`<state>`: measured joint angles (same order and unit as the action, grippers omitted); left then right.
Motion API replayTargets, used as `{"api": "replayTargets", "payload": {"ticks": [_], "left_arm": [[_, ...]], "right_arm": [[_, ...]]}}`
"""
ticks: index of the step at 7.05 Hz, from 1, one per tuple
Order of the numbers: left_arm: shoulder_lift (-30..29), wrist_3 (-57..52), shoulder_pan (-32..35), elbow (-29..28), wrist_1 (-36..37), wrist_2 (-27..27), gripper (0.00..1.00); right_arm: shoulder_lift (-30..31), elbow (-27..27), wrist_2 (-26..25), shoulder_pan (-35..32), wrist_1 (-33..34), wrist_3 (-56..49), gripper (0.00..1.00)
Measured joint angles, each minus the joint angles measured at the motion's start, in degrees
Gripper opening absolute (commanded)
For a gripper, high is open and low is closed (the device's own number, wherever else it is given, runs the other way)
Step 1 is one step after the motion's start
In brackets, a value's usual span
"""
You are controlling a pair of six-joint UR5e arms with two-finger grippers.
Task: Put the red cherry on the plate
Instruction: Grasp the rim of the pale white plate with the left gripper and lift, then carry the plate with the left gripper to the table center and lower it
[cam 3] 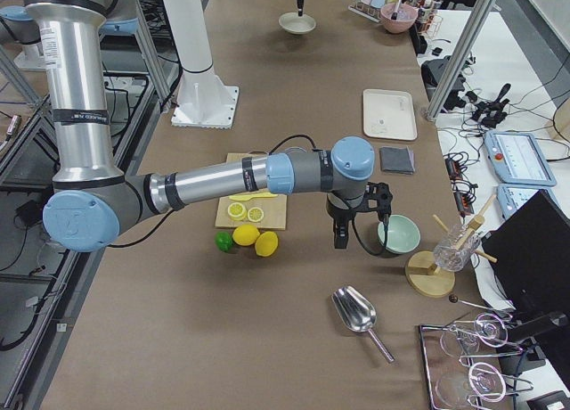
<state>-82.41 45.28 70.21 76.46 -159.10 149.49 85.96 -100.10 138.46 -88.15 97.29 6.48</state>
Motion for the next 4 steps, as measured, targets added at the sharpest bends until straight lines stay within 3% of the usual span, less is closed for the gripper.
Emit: {"api": "replayTargets", "payload": {"ticks": [2,4], "left_arm": [[-9.5,7.8,0.3,2.4,6.6,0.4,0.0],[-18.3,19.8,-5.0,4.7,8.3,-5.9,0.0]], "right_arm": [[0.1,0.0,0.2,0.3,-1.0,0.0,1.0],[0.8,0.1,0.0,1.2,-3.6,0.2,1.0]]}}
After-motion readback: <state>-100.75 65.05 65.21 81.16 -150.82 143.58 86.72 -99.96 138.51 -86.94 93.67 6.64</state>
